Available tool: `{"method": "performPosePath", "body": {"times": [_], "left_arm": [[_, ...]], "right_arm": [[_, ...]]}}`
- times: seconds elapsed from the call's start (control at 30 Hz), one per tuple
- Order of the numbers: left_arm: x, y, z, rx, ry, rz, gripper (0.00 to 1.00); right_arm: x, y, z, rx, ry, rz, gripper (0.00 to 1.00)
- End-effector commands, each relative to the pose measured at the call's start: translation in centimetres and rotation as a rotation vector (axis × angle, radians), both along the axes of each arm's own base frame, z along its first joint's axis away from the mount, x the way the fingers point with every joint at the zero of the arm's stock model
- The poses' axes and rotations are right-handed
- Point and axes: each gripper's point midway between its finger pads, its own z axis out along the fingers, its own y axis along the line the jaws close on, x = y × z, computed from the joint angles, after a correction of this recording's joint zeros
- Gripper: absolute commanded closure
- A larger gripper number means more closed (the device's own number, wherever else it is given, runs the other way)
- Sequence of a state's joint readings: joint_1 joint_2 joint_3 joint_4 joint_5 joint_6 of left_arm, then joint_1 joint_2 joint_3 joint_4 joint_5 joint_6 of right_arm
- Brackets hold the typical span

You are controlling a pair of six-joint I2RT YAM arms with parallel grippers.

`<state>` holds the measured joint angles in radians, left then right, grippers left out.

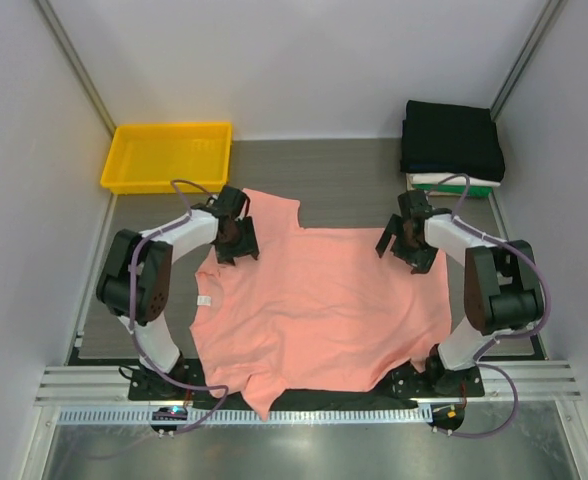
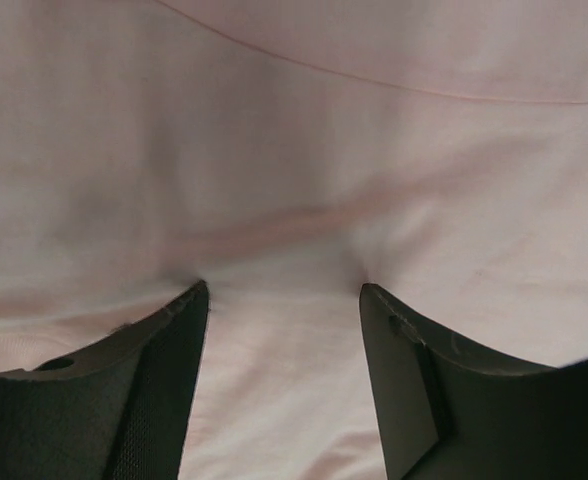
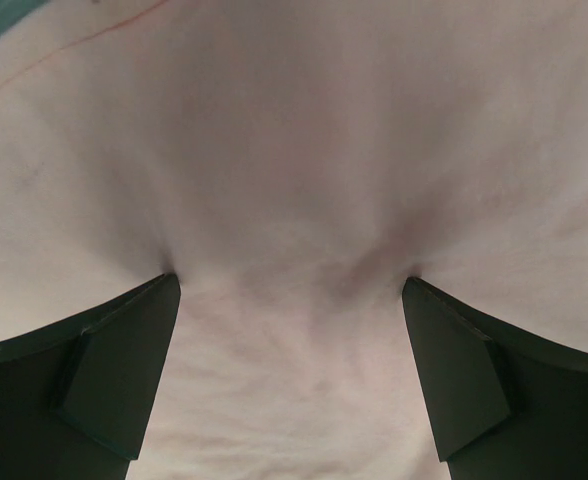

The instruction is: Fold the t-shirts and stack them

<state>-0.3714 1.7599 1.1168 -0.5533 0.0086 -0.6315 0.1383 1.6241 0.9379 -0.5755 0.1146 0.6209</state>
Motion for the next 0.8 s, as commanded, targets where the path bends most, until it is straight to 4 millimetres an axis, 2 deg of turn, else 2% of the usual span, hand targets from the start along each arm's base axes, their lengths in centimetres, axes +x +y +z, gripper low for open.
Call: {"method": "performPosePath", "body": {"times": [0.0,0.03,0.07,0.1,0.17,0.2,0.23,0.27,0.33,0.37,0.43,0.47,0.5,0.53,0.57,0.6,0.63,0.67,0.7,0.73,0.77], "left_arm": [[2.3,0.0,-1.3,0.009,-0.038,0.057,0.36],[2.5,0.0,-1.8,0.014,-0.031,0.060,0.36],[2.9,0.1,-2.2,0.022,-0.034,0.064,0.37],[3.1,0.6,-3.5,0.037,-0.007,0.077,0.37],[4.8,1.0,-3.7,0.038,-0.015,0.094,0.37],[4.9,1.5,-4.9,0.054,0.016,0.102,0.37],[5.6,1.8,-4.9,0.061,0.017,0.104,0.37],[7.1,1.9,-4.6,0.063,-0.002,0.112,0.37],[8.2,3.3,-5.5,0.077,0.030,0.137,0.37],[10.0,4.0,-4.7,0.070,0.003,0.157,0.38],[10.9,4.9,-5.3,0.070,0.019,0.182,0.39],[11.7,5.2,-5.0,0.063,0.009,0.195,0.39],[13.5,5.8,-4.1,0.048,-0.022,0.217,0.39],[14.2,6.2,-4.2,0.053,-0.019,0.223,0.39],[14.9,6.6,-4.0,0.053,-0.023,0.233,0.40],[15.6,6.8,-3.6,0.057,-0.028,0.230,0.41],[17.4,7.0,-1.6,0.068,-0.065,0.237,0.41],[17.8,7.2,-1.9,0.078,-0.052,0.236,0.41],[18.8,7.3,-1.1,0.080,-0.069,0.234,0.41],[19.8,7.1,0.7,0.073,-0.092,0.233,0.41],[20.3,7.0,1.3,0.067,-0.099,0.231,0.40]], "right_arm": [[3.1,1.1,-0.1,-0.002,-0.057,0.022,0.00],[3.1,1.2,-1.0,-0.001,-0.032,0.023,0.00],[3.7,1.3,-1.2,-0.002,-0.036,0.026,0.00],[4.1,1.4,-1.5,-0.002,-0.033,0.033,0.00],[5.3,1.5,-2.4,-0.011,-0.018,0.047,0.00],[5.8,1.7,-2.5,-0.010,-0.016,0.055,0.00],[6.3,1.8,-2.9,-0.011,-0.008,0.062,0.00],[7.7,1.9,-3.2,-0.015,-0.009,0.065,0.00],[8.8,2.1,-3.5,-0.015,0.001,0.074,0.00],[10.4,2.4,-3.8,-0.013,-0.007,0.077,0.00],[11.9,2.6,-3.7,-0.014,-0.010,0.086,0.00],[14.2,3.0,-2.5,-0.010,-0.055,0.089,0.00],[14.5,3.0,-3.5,-0.016,-0.024,0.091,0.00],[16.7,3.4,-2.3,-0.012,-0.067,0.095,0.00],[17.5,3.3,-2.0,-0.012,-0.075,0.095,0.00],[17.8,3.4,-2.7,-0.015,-0.055,0.095,0.00],[18.6,3.5,-2.4,-0.012,-0.067,0.094,0.00],[20.5,3.7,-0.8,-0.005,-0.118,0.097,0.00],[20.9,3.8,-1.1,-0.002,-0.113,0.099,0.00],[22.5,4.1,0.5,0.007,-0.162,0.105,0.00],[22.9,4.3,0.9,0.008,-0.173,0.121,0.00]]}}
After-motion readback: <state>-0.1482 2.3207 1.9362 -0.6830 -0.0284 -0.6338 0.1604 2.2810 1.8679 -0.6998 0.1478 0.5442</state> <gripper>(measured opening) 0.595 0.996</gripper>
